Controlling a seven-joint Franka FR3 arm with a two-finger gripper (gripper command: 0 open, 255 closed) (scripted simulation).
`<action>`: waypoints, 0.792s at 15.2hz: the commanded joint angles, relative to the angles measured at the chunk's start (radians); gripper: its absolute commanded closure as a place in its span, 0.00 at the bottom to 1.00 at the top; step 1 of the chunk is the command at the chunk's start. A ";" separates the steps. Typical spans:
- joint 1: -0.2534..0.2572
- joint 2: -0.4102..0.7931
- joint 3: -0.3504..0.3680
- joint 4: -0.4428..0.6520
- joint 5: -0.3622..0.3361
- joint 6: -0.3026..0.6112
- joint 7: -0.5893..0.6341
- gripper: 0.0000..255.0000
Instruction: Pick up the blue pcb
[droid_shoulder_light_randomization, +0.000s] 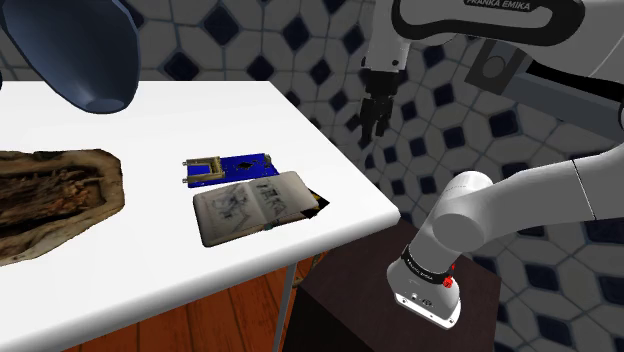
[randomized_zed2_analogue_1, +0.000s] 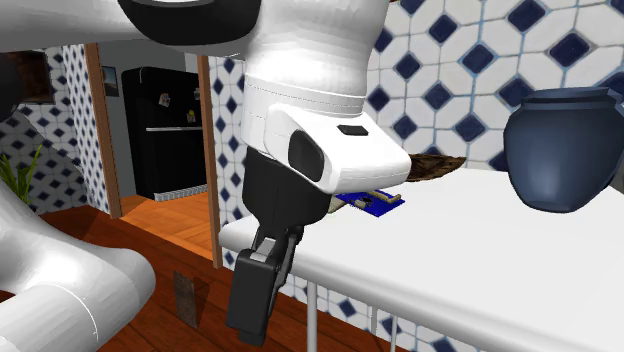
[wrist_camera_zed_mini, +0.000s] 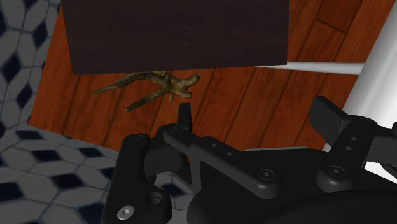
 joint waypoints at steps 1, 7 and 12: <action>0.000 0.000 0.000 0.000 0.000 0.000 0.000 0.00; 0.013 0.006 0.159 0.054 0.119 0.006 0.261 0.00; 0.012 0.063 0.291 0.141 0.195 0.028 0.477 0.00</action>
